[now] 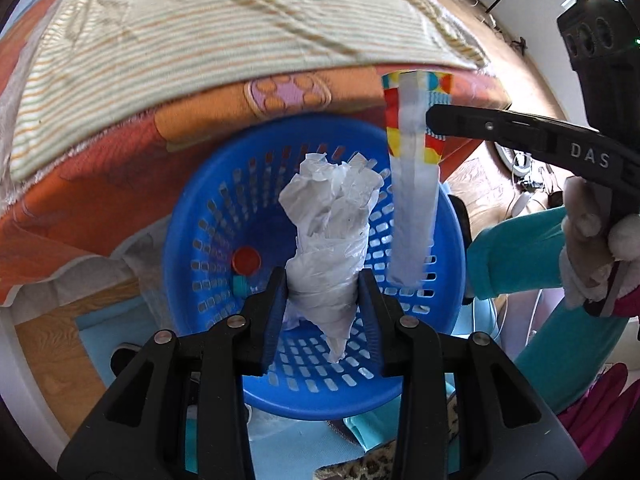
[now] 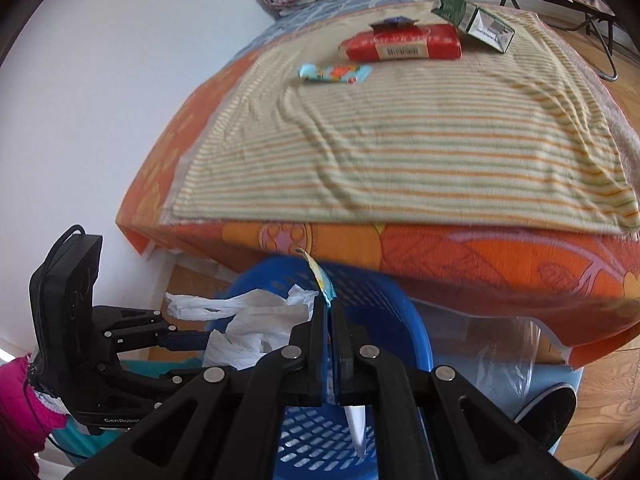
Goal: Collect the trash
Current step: 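Open the left gripper to drop the bag while the right gripper drops the tube into the basket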
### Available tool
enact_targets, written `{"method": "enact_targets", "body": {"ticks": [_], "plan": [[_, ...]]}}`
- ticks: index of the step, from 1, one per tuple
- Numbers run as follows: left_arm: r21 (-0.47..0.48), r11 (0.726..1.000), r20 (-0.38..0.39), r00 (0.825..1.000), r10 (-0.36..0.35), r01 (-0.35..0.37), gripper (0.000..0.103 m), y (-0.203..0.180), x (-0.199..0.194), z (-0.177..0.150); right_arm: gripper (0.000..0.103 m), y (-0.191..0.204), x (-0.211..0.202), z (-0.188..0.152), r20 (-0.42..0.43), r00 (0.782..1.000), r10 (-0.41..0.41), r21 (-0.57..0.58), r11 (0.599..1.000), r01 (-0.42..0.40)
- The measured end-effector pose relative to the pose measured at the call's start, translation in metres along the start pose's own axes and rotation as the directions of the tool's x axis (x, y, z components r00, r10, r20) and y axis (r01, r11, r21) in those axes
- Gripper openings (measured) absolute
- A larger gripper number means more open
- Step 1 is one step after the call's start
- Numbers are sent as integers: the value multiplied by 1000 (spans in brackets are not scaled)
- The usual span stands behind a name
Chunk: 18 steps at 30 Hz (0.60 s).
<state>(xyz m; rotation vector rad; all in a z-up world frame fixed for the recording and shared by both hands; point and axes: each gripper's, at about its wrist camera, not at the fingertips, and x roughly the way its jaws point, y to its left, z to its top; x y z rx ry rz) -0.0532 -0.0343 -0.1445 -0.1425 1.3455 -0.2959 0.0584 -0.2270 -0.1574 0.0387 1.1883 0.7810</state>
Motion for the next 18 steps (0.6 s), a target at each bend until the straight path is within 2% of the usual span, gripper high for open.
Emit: {"method": "enact_targets", "body": {"ticks": [6,8,10,12,14,15,16,18], "plan": [[-22,1000,-21,1000,5,-6,36,5,5,1,5,-2,6,-10,-40,999,-31,-6,1000,31],[-24,1000,-27,1000,9,-9,40,7,6,0,15,-3,8,-13,-50,998,-36,-4,999,35],[-25,1000,-31,999,13,-13,46,8,8,1,29,-3,7,-15,-50,998,-42,-6,999,42],[-31,999,-36,999,14,-15,48,10,10,0,31,-3,7,-16,-50,997,-52,-13,999,51],[-38,999,-46,999,16,-18,57,10,12,0,41,-3,7,-16,-51,997,-55,-17,998,54],[-44,999,-46,999,17,-19,62,11,13,0,53,-3,6,-16,-47,997,-55,-17,998,54],[-49,999,-42,999,15,-17,62,12,13,0,61,-3,6,-15,-44,998,-55,-16,998,54],[-54,998,-43,999,12,-14,62,13,13,0,66,-2,6,-15,-41,997,-60,-18,998,59]]}}
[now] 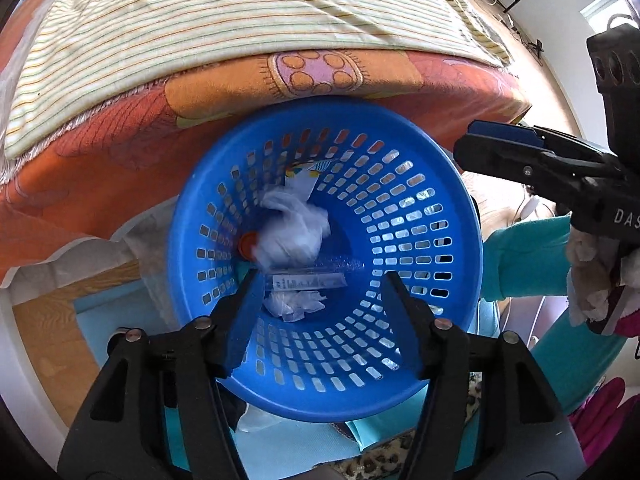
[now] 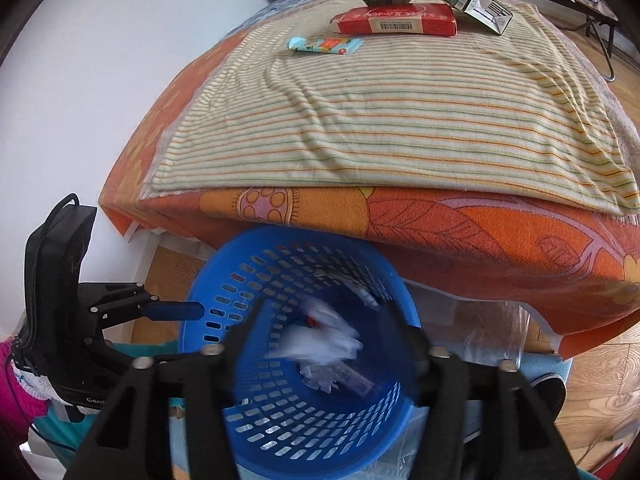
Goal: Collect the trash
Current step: 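Open the left gripper to drop the bag while the right gripper drops the tube into the basket, then move the left gripper to the blue snack packet while the right gripper moves to the milk carton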
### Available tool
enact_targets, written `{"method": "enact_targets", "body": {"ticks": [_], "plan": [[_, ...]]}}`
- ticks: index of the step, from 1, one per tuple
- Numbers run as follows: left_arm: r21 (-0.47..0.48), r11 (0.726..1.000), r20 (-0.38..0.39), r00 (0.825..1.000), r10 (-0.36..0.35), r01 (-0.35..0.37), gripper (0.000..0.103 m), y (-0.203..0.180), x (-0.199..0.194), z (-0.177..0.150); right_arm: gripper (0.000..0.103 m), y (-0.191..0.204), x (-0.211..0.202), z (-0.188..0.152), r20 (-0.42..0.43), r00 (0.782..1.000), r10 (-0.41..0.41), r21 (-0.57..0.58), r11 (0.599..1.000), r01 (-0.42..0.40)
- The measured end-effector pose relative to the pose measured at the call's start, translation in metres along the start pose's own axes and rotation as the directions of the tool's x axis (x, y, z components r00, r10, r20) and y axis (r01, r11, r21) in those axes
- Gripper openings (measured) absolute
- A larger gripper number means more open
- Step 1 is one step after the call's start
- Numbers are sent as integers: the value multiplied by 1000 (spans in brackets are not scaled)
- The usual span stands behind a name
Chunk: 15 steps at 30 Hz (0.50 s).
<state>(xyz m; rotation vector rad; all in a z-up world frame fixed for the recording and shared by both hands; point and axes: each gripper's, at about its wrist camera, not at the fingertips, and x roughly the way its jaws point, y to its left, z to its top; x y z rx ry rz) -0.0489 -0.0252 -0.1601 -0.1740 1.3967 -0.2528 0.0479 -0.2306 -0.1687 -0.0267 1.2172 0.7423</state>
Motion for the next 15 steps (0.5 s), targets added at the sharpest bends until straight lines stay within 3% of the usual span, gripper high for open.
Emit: {"method": "enact_targets", "body": {"ticks": [4,15], "plan": [[-10,1000,7,1000,2,-2,62,2,-1,0,78,-1,1,2,1,1000,-19,1,1000,19],[-16,1000,28,1000,6,-5,62,1,-5,4,84,-2,-3,8,21,998,-57,-1,998,57]]}}
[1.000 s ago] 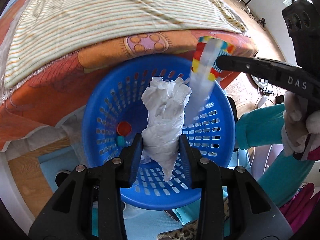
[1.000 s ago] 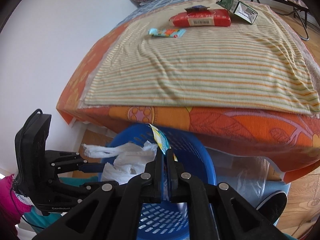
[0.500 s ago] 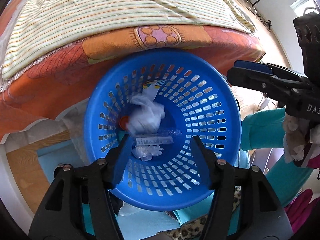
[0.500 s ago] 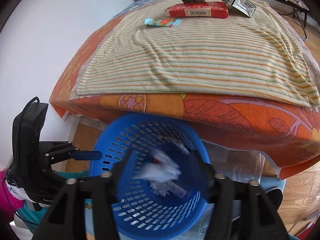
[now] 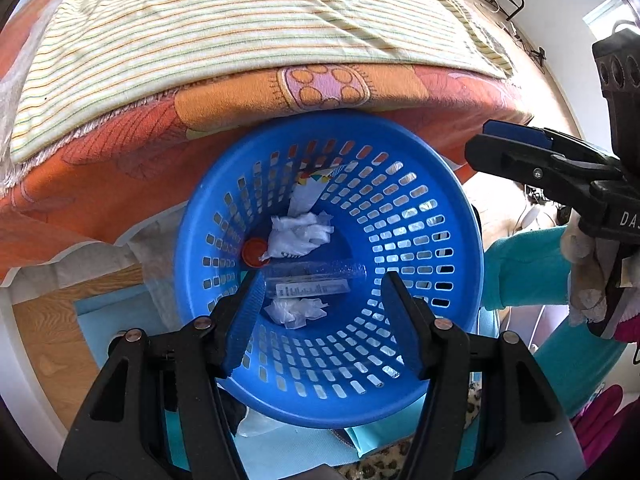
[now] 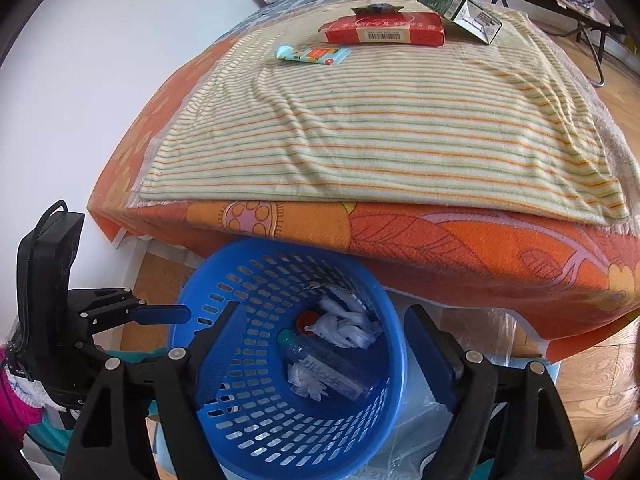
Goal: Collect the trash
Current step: 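Move the left gripper to the blue snack packet while the right gripper moves to the milk carton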
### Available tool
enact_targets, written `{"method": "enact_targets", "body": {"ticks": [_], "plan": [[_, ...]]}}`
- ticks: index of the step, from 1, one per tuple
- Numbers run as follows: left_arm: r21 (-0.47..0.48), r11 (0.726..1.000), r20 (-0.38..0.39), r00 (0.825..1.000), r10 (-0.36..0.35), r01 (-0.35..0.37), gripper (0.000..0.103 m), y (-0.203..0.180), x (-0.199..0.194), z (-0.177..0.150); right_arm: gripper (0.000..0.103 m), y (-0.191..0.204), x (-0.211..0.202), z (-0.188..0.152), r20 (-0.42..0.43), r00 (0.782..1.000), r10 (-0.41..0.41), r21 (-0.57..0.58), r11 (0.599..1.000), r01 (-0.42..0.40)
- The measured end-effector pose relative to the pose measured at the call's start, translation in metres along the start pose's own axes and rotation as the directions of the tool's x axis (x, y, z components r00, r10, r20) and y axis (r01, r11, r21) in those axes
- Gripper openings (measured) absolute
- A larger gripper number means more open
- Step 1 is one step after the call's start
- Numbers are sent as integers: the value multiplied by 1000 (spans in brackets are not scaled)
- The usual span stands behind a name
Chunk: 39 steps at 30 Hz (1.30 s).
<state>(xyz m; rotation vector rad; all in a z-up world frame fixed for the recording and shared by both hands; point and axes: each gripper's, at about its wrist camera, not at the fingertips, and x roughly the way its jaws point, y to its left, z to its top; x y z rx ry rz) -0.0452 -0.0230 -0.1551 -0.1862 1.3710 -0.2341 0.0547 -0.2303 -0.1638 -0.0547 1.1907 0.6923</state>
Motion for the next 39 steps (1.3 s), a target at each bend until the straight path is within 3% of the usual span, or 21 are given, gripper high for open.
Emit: {"method": "enact_targets", "body": {"ticks": [11,28,36,39], "plan": [[-11,1000,68,997,-23,23,62,-2,-20,20,87,-6,-16,17,65,996,-56,-4,998,56],[-82,996,218,976,-6,25,62,13,-61,97,90,-35,-50,79,192,974,-122,25,993,120],[-124,992,238,971,13,18,62,21,-56,137,91,-52,-62,117,288,935,-207,-18,975,221],[-131,991,260,966,17,18,62,25,-61,153,103,-65,-63,139,295,932,-210,-15,975,224]]}}
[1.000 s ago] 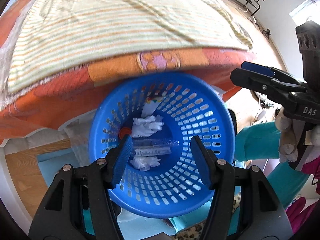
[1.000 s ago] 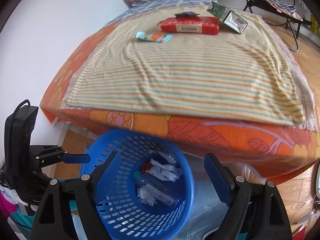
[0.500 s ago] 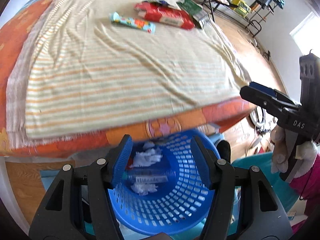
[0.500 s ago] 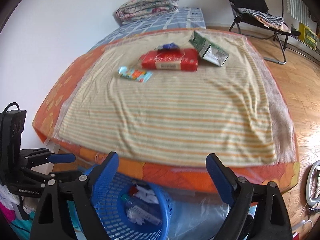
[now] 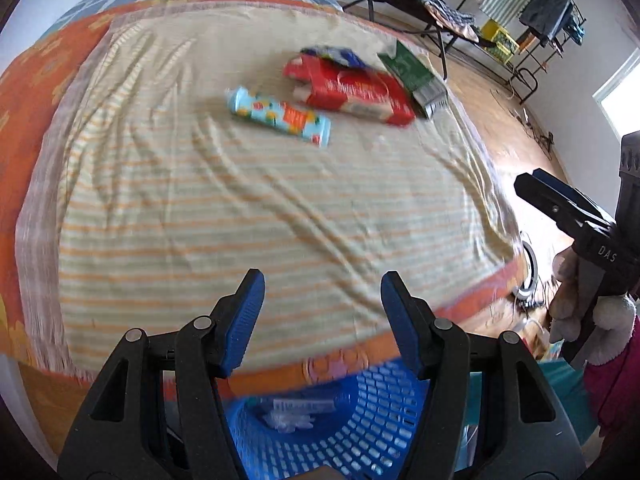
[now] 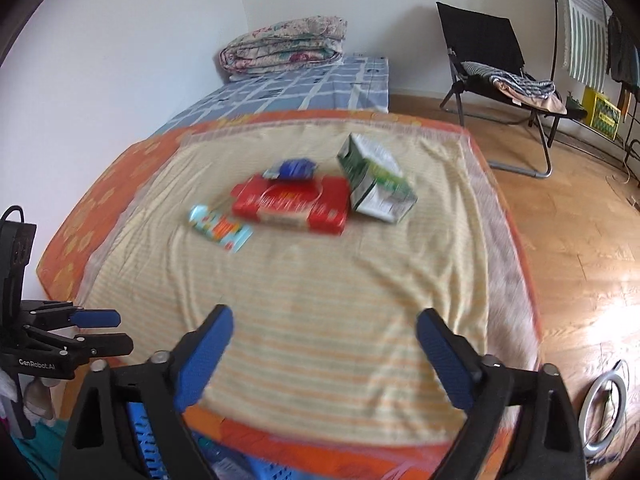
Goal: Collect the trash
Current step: 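Move the left gripper to the blue snack packet while the right gripper moves to the milk carton, then grasp the blue snack packet with the left gripper while the right gripper grasps the green milk carton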
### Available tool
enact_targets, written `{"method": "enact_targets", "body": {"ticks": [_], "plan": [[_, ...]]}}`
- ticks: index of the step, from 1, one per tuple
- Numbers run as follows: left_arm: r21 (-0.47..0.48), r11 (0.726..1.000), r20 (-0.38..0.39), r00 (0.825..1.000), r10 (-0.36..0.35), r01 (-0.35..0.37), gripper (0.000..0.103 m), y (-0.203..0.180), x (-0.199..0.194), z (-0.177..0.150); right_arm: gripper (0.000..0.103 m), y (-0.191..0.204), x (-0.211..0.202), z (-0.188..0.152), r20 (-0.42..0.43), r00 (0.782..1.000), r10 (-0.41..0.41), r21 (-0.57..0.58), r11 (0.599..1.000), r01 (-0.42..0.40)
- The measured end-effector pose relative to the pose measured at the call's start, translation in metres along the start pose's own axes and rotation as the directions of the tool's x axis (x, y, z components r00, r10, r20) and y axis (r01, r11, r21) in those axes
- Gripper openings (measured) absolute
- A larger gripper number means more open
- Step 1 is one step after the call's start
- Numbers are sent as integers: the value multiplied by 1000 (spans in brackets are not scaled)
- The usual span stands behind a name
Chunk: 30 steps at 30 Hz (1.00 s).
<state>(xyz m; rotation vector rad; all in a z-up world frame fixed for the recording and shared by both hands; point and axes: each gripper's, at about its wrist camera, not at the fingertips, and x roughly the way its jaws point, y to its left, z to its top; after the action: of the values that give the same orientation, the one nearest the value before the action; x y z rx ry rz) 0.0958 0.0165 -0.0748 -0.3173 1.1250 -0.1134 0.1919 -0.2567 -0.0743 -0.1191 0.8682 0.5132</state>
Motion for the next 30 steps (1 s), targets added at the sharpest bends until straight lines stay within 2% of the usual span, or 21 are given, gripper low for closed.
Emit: {"method": "enact_targets", "body": {"ticks": [7,12,17,22,30], "plan": [[-48,998,67,997,-28,32,62,7,4,52,103,-31,24,47,15,1000,-2,40,999,2],[-99,992,90,994,-62,71,62,16,15,90,103,-55,53,70,-6,1000,-1,75,997,2],[-148,985,93,993,-74,87,62,20,33,133,103,-79,83,80,-40,999,20,131,991,-15],[-191,975,78,992,-100,113,62,22,60,169,103,-99,106,87,-44,996,79,203,977,-69],[-266,953,50,989,-136,145,62,29,108,206,103,-98,137,96,-71,990,126,191,975,-110]]}}
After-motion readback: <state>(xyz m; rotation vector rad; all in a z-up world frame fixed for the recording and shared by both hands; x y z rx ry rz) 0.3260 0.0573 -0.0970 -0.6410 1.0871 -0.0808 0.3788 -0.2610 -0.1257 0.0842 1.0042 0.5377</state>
